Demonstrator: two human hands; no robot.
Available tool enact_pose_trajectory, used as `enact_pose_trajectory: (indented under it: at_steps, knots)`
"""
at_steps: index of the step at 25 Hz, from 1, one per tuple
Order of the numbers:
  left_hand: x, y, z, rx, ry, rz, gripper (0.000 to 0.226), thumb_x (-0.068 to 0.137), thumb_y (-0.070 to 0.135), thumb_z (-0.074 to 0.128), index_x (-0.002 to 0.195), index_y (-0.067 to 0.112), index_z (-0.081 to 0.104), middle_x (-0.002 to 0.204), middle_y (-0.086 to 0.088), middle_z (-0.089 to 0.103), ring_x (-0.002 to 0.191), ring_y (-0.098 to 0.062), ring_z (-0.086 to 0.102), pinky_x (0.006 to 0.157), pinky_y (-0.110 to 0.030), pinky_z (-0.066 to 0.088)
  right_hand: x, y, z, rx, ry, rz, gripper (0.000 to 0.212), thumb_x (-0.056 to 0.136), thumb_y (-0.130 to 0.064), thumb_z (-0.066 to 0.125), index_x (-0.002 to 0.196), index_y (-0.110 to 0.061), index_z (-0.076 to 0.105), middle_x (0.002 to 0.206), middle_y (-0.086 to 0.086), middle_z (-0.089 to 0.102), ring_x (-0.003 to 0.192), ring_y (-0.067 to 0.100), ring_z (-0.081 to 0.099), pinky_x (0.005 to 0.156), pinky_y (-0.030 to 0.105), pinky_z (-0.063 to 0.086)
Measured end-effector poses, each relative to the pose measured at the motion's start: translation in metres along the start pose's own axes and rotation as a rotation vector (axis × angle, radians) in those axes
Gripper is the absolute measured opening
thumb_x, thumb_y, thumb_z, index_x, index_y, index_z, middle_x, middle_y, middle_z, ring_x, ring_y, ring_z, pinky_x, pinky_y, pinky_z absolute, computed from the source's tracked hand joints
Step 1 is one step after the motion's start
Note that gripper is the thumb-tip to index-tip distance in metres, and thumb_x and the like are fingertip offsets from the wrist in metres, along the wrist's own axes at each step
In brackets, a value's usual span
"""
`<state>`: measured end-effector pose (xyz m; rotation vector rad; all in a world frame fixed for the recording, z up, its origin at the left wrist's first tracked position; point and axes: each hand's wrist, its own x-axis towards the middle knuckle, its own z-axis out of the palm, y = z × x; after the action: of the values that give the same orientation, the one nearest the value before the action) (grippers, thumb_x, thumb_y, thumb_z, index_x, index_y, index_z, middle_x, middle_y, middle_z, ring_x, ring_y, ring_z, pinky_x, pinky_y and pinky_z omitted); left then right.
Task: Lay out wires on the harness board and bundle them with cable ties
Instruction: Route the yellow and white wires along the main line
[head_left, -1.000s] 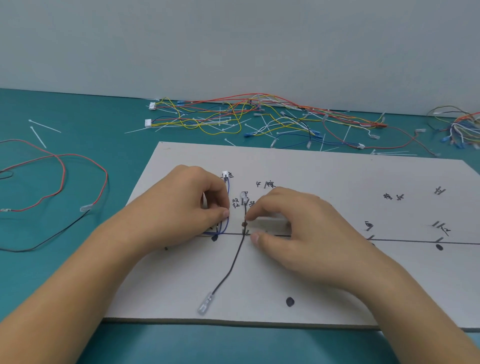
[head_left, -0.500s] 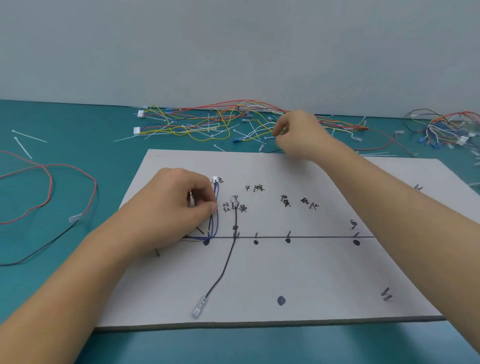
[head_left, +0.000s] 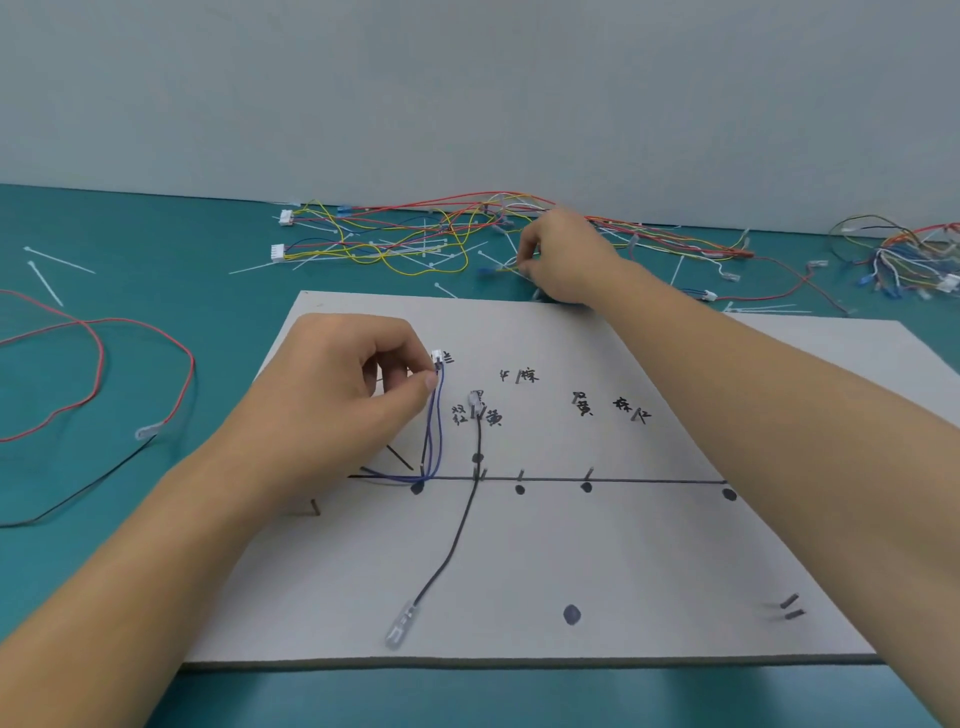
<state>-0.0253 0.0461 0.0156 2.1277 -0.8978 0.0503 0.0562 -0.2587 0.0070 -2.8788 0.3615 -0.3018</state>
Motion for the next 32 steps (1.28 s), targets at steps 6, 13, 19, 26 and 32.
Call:
enact_pose_trajectory:
  at_steps: [6, 13, 19, 26, 32]
  knots:
    - [-0.001, 0.002, 0.001, -0.013, -0.023, -0.008, 0.018, 0.088, 0.017, 0.072, 0.074, 0.028, 0.071, 0.063, 0.015, 0.059, 0.054, -0.009, 0.044, 0.050, -0.013, 0.035, -0.005, -0.013, -0.056, 0.236, 0.217, -0.078, 0.013, 0.096, -0.016, 0.056, 0.097, -0.019, 0.069, 0.090, 0.006, 0.069, 0.082, 0.024, 0.063, 0.076, 0.035, 0.053]
    - [0.000, 0.004, 0.002, -0.010, -0.027, -0.021, 0.019, 0.088, 0.015, 0.072, 0.074, 0.027, 0.072, 0.063, 0.015, 0.060, 0.054, -0.007, 0.047, 0.050, -0.010, 0.036, -0.024, -0.041, -0.090, 0.818, 0.307, 0.042, 0.023, 0.102, -0.006, 0.041, 0.099, -0.018, 0.061, 0.068, 0.004, 0.050, 0.045, 0.014, 0.046, 0.043, 0.022, 0.037]
    - [0.000, 0.003, 0.003, -0.026, -0.033, -0.032, 0.019, 0.088, 0.015, 0.072, 0.074, 0.028, 0.072, 0.063, 0.015, 0.059, 0.054, -0.005, 0.048, 0.051, -0.008, 0.036, -0.044, -0.029, -0.091, 1.527, 0.275, 0.553, 0.023, 0.102, -0.003, 0.029, 0.101, -0.011, 0.051, 0.092, 0.011, 0.066, 0.053, 0.020, 0.069, 0.041, 0.019, 0.046]
    - [0.000, 0.004, 0.002, -0.035, -0.019, -0.038, 0.019, 0.088, 0.015, 0.072, 0.075, 0.029, 0.072, 0.063, 0.016, 0.059, 0.055, -0.005, 0.049, 0.052, -0.009, 0.037, -0.130, -0.045, -0.090, 1.705, -0.174, 0.574, 0.017, 0.102, -0.010, 0.044, 0.090, -0.014, 0.056, 0.067, -0.004, 0.067, 0.043, 0.004, 0.057, 0.036, 0.015, 0.036]
    - [-0.001, 0.009, -0.001, -0.130, -0.001, -0.027, 0.016, 0.091, 0.017, 0.071, 0.079, 0.027, 0.074, 0.064, 0.017, 0.060, 0.055, -0.004, 0.048, 0.053, -0.008, 0.036, -0.186, -0.079, -0.098, 1.782, -0.202, 0.473, 0.018, 0.099, -0.013, 0.046, 0.083, -0.015, 0.054, 0.060, -0.001, 0.066, 0.042, 0.006, 0.060, 0.031, 0.014, 0.033]
